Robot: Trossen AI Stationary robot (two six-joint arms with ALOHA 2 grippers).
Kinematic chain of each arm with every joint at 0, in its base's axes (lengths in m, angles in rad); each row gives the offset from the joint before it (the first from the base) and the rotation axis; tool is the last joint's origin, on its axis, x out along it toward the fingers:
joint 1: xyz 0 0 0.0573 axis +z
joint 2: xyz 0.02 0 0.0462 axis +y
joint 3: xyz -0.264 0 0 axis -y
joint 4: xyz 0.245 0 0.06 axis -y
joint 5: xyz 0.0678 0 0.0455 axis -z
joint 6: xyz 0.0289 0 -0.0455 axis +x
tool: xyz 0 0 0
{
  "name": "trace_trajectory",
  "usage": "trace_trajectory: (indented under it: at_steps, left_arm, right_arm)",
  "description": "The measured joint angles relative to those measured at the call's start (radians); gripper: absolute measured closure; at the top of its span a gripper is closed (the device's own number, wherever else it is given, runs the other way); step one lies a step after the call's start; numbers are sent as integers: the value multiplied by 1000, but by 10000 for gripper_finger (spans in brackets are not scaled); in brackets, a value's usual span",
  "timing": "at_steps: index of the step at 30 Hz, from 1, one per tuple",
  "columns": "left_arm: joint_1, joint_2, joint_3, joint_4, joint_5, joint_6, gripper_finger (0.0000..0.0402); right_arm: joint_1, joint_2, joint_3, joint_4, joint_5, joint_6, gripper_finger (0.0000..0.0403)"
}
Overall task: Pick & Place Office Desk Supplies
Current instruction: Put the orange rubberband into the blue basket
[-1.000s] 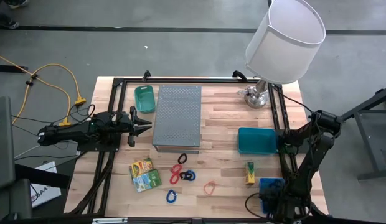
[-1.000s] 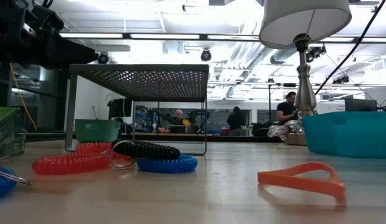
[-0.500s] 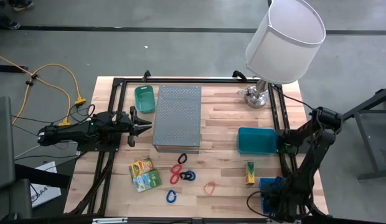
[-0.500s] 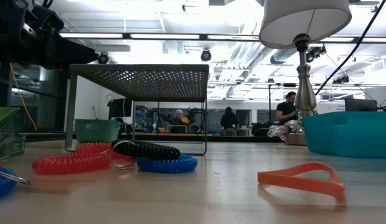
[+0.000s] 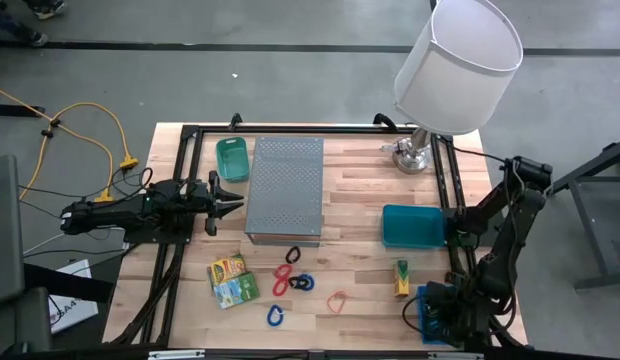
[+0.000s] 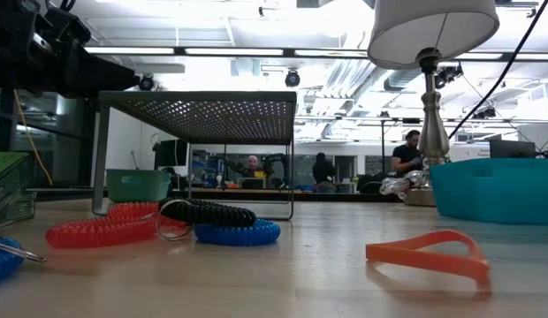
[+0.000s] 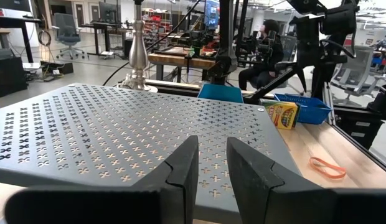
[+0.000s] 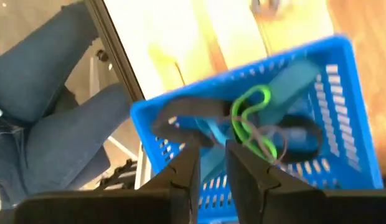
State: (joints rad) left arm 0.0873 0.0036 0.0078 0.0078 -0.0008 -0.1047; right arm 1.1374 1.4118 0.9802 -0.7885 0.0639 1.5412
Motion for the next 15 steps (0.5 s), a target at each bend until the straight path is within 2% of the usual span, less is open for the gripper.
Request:
trace_trajectory:
  at_steps: [5, 15]
  left_arm:
    - [0, 0, 0, 0, 0, 0, 323]
    - [0, 0, 0, 0, 0, 0, 323]
  right_arm:
    - [-85, 0, 0, 60, 47, -197, 340]
    - [-330, 0, 0, 183, -23, -751, 340]
